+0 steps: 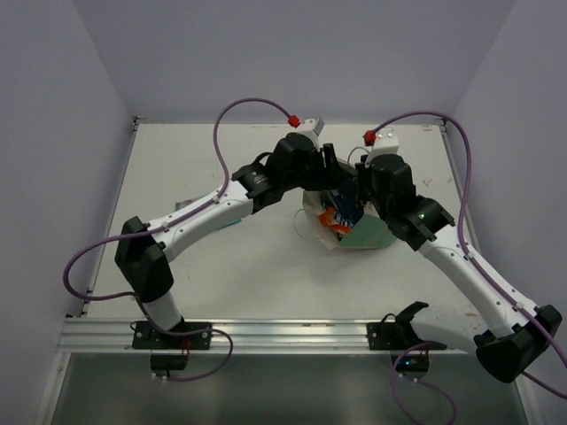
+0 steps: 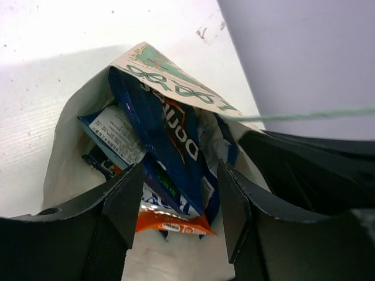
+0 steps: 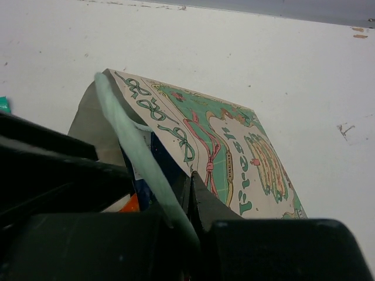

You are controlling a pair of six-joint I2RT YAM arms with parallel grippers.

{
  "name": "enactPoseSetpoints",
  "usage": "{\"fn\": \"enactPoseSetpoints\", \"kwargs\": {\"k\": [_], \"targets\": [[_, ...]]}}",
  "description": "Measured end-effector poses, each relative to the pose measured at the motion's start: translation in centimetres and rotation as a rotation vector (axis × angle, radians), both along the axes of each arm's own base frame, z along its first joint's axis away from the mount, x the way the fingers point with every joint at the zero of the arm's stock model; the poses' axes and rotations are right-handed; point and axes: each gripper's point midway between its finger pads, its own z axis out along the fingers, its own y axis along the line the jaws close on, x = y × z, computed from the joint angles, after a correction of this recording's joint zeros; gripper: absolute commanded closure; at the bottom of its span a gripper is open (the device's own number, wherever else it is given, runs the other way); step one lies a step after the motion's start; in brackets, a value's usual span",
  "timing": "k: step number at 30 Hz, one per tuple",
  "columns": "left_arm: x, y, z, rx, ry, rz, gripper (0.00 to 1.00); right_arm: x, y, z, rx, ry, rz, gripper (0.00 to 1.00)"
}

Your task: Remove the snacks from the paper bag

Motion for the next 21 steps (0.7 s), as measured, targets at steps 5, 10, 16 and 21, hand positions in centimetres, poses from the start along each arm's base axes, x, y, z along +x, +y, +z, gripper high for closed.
{"fn": "enactPoseSetpoints", "kwargs": {"k": [5, 10, 16, 21], "targets": [[1.5, -1.7, -4.0, 0.053, 0.051, 0.022, 0.43, -0.2, 0.2, 0.0, 0.012, 0.011, 0.009, 1.0], [3.0, -2.5, -5.9, 0.085, 0.06, 0.052, 0.39, -0.3, 0.5, 0.0, 0.023, 0.016, 0.021, 1.0], [4.3, -3.5, -7.0, 0.098, 0.061, 0.069, 0.42, -0.3, 0.4, 0.0, 0.025, 0.017, 0.018, 1.0], [5.2, -4.6, -8.7, 0.107, 0.083, 0.076, 0.79, -0.3, 0.2, -0.1, 0.029, 0.021, 0.011, 1.0]]}}
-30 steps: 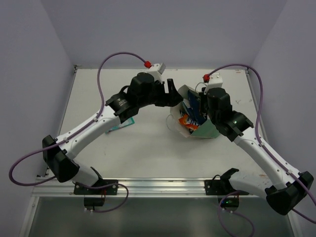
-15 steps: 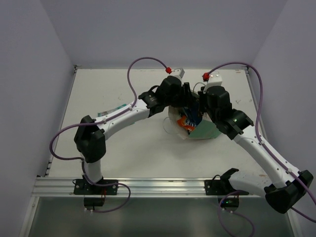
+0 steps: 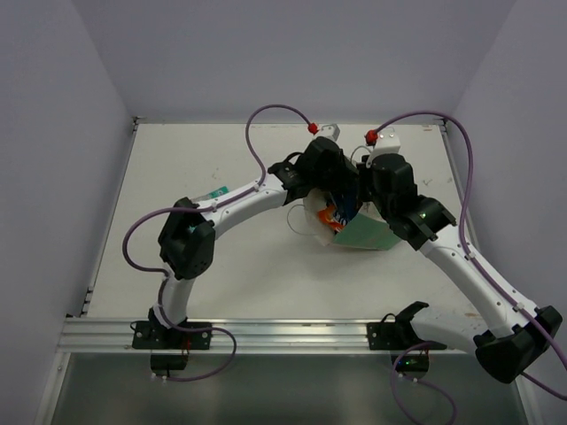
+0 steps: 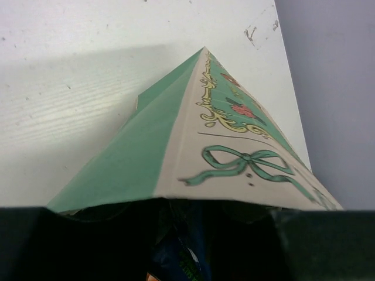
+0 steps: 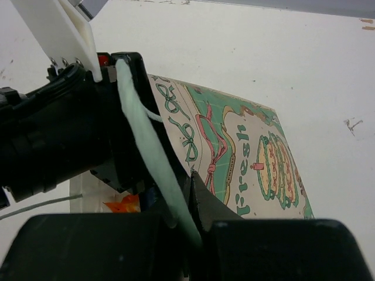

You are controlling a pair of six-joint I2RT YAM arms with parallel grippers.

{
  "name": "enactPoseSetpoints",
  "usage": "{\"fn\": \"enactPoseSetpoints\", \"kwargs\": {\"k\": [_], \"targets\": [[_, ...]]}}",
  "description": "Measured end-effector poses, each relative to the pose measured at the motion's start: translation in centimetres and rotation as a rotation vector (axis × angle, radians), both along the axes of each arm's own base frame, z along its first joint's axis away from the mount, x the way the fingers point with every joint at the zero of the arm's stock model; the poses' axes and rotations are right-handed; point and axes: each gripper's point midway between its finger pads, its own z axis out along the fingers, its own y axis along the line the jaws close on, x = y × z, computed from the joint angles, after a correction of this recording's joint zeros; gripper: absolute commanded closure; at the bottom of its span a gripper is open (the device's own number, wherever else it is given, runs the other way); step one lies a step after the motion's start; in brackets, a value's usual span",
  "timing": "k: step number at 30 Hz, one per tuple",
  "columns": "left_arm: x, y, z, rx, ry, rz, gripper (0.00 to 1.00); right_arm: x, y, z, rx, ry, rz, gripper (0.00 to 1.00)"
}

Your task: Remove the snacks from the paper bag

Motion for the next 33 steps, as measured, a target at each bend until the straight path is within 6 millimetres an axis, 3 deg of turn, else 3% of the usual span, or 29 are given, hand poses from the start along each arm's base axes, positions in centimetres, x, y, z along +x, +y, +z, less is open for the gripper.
{"fn": "enactPoseSetpoints", "kwargs": {"k": [3, 7, 10, 12, 15, 20, 23, 26, 30, 33], "targets": [[-0.1, 0.1, -0.5, 0.011, 0.012, 0.002, 1.0, 0.0, 0.0, -0.1, 0.001, 0.003, 0.001, 1.0], [-0.6, 0.6, 0.0, 0.016, -0.002, -0.006, 1.0, 0.0, 0.2, -0.4, 0.006, 0.004, 0.002, 1.0], [-1.4, 1.6, 1.6, 0.023, -0.023, -0.017, 1.0, 0.1, 0.3, -0.4, 0.014, -0.004, 0.0, 1.0], [-2.2, 2.5, 3.7, 0.023, -0.048, -0.026, 1.0, 0.1, 0.2, -0.4, 0.017, -0.01, -0.003, 1.0], [-3.4, 4.9, 8.9, -0.005, -0.121, -0.024, 1.0, 0.3, -0.2, -0.4, 0.021, -0.016, -0.015, 1.0], [-4.9, 11.5, 17.9, -0.067, -0.252, 0.02, 1.0, 0.5, -1.4, -0.7, 0.012, -0.018, -0.051, 1.0], [-3.8, 16.6, 21.2, -0.071, -0.313, 0.102, 1.0, 0.5, -2.0, -0.8, 0.007, -0.019, -0.07, 1.0], [-2.0, 21.3, 23.1, -0.009, -0.376, 0.215, 1.0, 0.5, -2.3, -0.9, 0.006, -0.02, -0.078, 1.0], [0.4, 23.1, 22.8, 0.092, -0.409, 0.252, 1.0, 0.4, -2.4, -0.9, 0.004, -0.017, -0.08, 1.0], [3.5, 23.0, 20.6, 0.163, -0.402, 0.256, 1.0, 0.3, -2.4, -1.0, 0.002, -0.014, -0.078, 1.0]]}}
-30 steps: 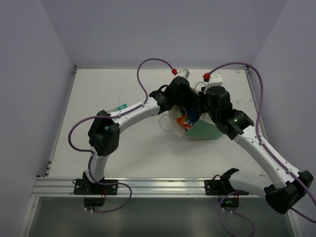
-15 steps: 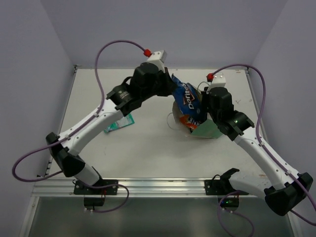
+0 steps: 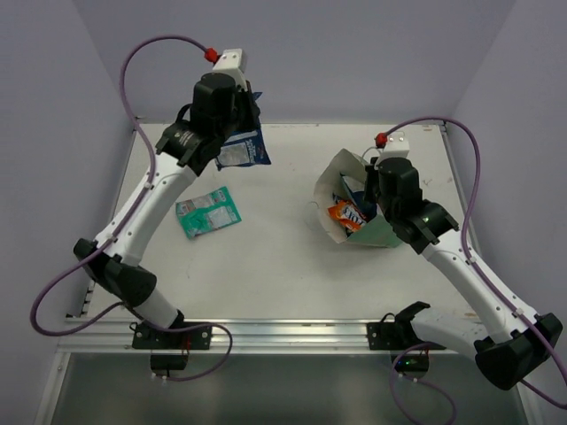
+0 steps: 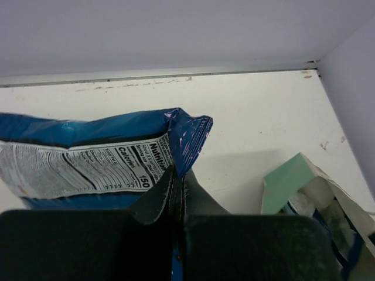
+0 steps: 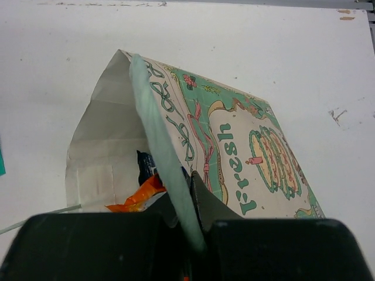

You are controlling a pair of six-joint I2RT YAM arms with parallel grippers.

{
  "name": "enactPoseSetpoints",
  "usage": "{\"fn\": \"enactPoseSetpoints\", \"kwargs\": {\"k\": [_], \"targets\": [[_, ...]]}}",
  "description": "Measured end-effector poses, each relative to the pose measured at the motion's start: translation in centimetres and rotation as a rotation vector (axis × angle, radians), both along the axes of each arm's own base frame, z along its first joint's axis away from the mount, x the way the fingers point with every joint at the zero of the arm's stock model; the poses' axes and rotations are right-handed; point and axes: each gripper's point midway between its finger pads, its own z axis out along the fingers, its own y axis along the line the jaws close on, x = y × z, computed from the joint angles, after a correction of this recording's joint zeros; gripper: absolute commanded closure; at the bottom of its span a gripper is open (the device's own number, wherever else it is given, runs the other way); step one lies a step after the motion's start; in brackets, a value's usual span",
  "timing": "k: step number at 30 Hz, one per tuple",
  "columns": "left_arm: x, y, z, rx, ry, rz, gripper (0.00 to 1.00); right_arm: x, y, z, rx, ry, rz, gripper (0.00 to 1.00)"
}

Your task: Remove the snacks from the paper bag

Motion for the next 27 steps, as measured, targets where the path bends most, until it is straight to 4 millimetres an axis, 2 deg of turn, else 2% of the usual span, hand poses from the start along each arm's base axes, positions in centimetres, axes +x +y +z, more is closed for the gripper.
{"fn": "enactPoseSetpoints", "kwargs": {"k": [4, 7, 8, 10, 11, 13, 15, 17, 19, 21, 24, 27], "targets": [[5.1, -0.8, -5.3, 0.056, 0.057, 0.001, 1.0, -0.1, 0.1, -0.2, -0.001, 0.008, 0.008, 1.0], [8.3, -1.2, -9.9, 0.071, 0.114, 0.0, 0.73, -0.2, 0.3, -0.3, 0.002, 0.014, 0.02, 1.0], [9.3, -1.2, -11.4, 0.072, 0.13, 0.001, 0.53, -0.2, 0.4, -0.3, 0.003, 0.017, 0.024, 1.0], [10.7, -1.0, -14.0, 0.064, 0.158, 0.007, 0.38, -0.3, 0.4, -0.4, 0.004, 0.02, 0.028, 1.0], [11.2, -0.8, -15.1, 0.059, 0.173, 0.013, 0.27, -0.3, 0.5, -0.4, 0.005, 0.022, 0.031, 1.0], [11.9, -0.5, -16.5, 0.038, 0.201, 0.011, 0.15, -0.2, 0.7, -0.6, 0.007, 0.029, 0.041, 1.0], [12.0, -0.5, -16.9, 0.009, 0.22, -0.004, 0.1, -0.2, 0.9, -0.8, 0.006, 0.036, 0.046, 1.0], [11.7, -1.2, -16.2, -0.037, 0.225, -0.033, 0.09, -0.2, 0.9, -0.9, 0.005, 0.039, 0.047, 1.0], [10.5, -2.4, -15.2, -0.075, 0.223, -0.072, 0.09, -0.2, 0.8, -1.0, 0.002, 0.042, 0.046, 1.0], [7.8, -4.2, -13.8, -0.104, 0.222, -0.12, 0.1, -0.3, 0.8, -1.1, 0.001, 0.045, 0.046, 1.0], [1.4, -9.5, -10.5, -0.153, 0.197, -0.245, 0.13, -0.3, 0.8, -1.1, 0.0, 0.048, 0.046, 1.0], [-6.4, -15.4, -7.6, -0.218, 0.181, -0.412, 0.18, -0.4, 0.7, -1.2, -0.003, 0.054, 0.046, 1.0]]}}
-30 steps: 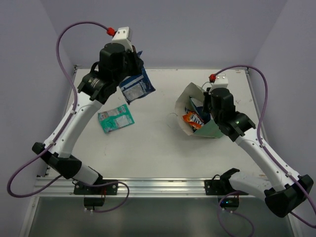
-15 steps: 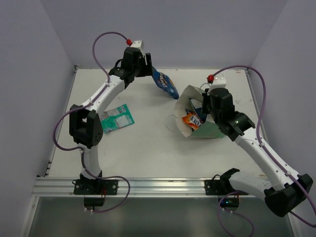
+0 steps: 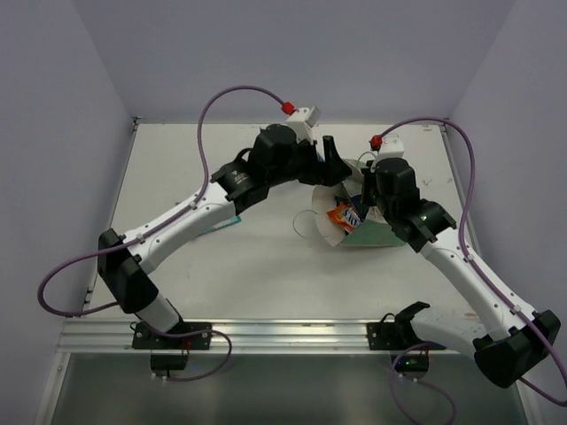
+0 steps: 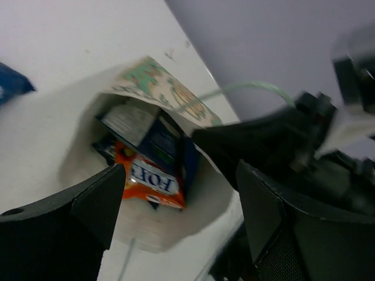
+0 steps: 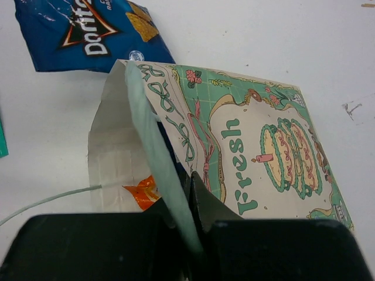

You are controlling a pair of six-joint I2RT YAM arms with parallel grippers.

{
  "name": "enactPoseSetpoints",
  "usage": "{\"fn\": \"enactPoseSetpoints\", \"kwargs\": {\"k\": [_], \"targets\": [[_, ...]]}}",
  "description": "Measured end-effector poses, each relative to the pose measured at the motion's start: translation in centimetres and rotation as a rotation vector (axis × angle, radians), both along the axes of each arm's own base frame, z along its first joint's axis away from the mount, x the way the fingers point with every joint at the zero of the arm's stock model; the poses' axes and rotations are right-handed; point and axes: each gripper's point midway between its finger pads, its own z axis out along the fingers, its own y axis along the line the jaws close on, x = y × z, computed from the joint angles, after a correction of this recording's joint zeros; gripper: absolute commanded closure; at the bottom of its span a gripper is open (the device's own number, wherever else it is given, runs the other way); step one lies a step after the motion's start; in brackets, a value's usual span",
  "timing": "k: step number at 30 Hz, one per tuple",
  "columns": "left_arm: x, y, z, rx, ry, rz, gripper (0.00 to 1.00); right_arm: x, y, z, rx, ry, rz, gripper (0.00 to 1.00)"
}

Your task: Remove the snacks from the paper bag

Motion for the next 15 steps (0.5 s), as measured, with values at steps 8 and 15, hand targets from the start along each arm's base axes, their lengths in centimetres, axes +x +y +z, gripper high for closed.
{"fn": "enactPoseSetpoints", "kwargs": {"k": [8, 15], "targets": [[-3.3, -4.6, -5.9, -0.005, 0.157, -0.047, 0.2, -0.1, 0.0, -0.2, -0.002, 0.009, 0.005, 1.0], [-1.7, -5.5, -12.7, 0.062, 0.276, 0.021, 0.22, -0.3, 0.3, -0.3, 0.006, 0.017, 0.021, 1.0]]}}
